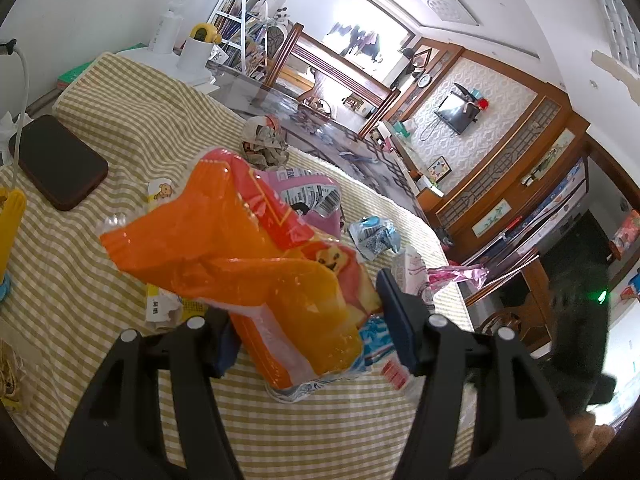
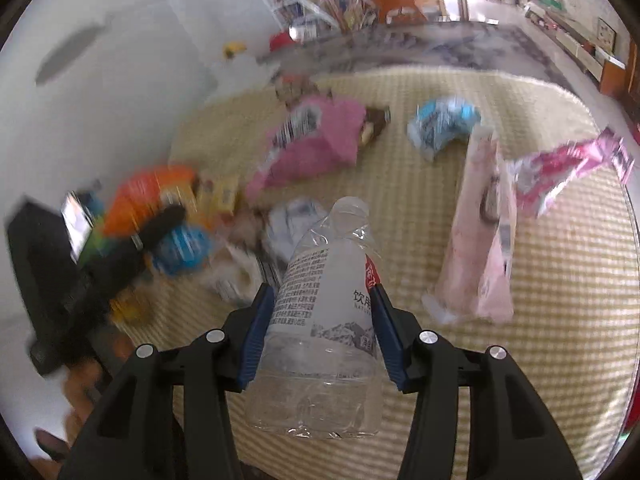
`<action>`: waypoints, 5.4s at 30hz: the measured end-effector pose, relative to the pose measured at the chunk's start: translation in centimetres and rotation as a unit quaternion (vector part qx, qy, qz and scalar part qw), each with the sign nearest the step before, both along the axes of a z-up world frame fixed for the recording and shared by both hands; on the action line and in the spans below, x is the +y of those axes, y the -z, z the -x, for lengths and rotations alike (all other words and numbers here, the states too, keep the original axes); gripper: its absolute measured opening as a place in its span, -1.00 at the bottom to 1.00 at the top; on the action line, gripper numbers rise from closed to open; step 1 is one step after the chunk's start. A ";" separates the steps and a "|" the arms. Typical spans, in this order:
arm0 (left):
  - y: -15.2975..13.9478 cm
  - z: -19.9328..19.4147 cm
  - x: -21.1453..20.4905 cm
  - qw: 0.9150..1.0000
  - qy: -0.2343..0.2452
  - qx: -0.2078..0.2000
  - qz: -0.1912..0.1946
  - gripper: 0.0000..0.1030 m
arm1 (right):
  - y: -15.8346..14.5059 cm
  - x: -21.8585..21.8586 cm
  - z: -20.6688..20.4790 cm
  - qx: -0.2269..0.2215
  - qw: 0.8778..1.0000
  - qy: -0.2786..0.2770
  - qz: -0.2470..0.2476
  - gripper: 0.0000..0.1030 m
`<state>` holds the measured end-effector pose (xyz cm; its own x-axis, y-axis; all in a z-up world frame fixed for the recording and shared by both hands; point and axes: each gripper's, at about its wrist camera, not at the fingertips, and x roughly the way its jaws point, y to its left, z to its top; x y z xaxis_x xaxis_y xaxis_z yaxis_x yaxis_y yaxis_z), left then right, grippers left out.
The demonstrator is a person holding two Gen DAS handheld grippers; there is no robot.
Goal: Collect trash
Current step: 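Lift the orange bag with the left tool while the right tool lifts the bottle, then drop the orange bag and bottle into the red bin, opening both tools, then grasp the yellow box with the left tool while the right tool grasps the paper cup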
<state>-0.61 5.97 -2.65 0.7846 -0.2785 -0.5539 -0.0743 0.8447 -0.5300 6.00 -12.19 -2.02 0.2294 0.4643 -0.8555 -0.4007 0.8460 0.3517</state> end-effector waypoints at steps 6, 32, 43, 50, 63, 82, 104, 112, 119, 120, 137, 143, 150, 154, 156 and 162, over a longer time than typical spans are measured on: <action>0.2 0.0 0.0 1.000 -0.001 0.001 0.002 0.14 | 3.0 1.5 0.1 0.046 0.998 -0.016 0.029 -0.02; 0.0 0.1 -0.6 1.000 0.005 -0.001 -0.011 0.15 | 0.7 -2.7 0.5 0.008 0.999 0.026 -0.043 -0.01; -2.6 0.8 -2.5 0.998 0.009 -0.033 -0.052 0.15 | -2.6 -7.2 1.3 -0.029 0.995 0.057 -0.076 -0.01; -4.2 1.4 -5.0 0.997 0.007 -0.052 -0.061 0.15 | -4.1 -11.2 1.7 -0.041 0.990 0.082 -0.107 -0.01; -5.5 -0.5 -14.6 0.991 0.108 -0.047 -0.057 0.15 | -5.9 -21.6 3.2 -0.072 0.972 0.168 -0.146 -0.01; -0.5 -8.0 -39.4 0.919 0.379 0.012 -0.105 0.15 | 0.1 -42.7 7.4 -0.068 0.903 0.406 -0.121 0.00; -0.7 -6.6 -38.2 0.927 0.365 0.014 -0.083 0.62 | -1.0 -42.3 8.0 -0.080 0.894 0.420 -0.133 0.39; -1.8 -4.7 -30.4 0.956 0.277 0.019 -0.091 0.62 | -4.9 -33.1 6.3 -0.104 0.927 0.327 -0.152 0.47; -1.9 -2.6 -20.2 0.976 0.179 0.030 -0.120 0.62 | -4.3 -24.8 4.0 -0.082 0.956 0.257 -0.118 0.46; -1.9 -2.3 -18.1 0.979 0.158 0.033 -0.125 0.62 | -4.6 -24.4 4.0 -0.093 0.956 0.254 -0.110 0.47; 4.2 -5.0 6.7 0.984 -0.101 0.137 -0.042 0.45 | -3.5 -24.0 3.6 -0.080 0.957 0.270 -0.070 0.48; 6.7 -7.0 6.3 0.979 -0.080 0.181 -0.050 0.40 | -3.0 -24.1 3.4 -0.074 0.957 0.274 -0.064 0.48; 7.2 -7.6 4.6 0.976 -0.058 0.182 -0.102 0.39 | -3.0 -24.2 3.4 -0.071 0.957 0.275 -0.065 0.48; 7.2 -7.5 5.2 0.976 -0.070 0.178 -0.108 -0.16 | -3.0 -24.1 3.4 -0.071 0.957 0.274 -0.065 0.48; 7.1 -7.3 5.6 0.976 -0.070 0.177 -0.105 -0.20 | -2.9 -24.2 3.4 -0.070 0.957 0.275 -0.066 0.48; 5.6 -4.8 5.8 0.983 -0.076 0.156 -0.067 -0.25 | -2.7 -23.6 3.3 -0.066 0.960 0.269 -0.045 0.48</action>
<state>4.22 11.78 -8.30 0.5972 -0.0795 -0.7981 -0.3465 0.8719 -0.3461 2.74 -35.78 0.66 0.5601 0.3189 -0.7646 0.0396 0.9116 0.4092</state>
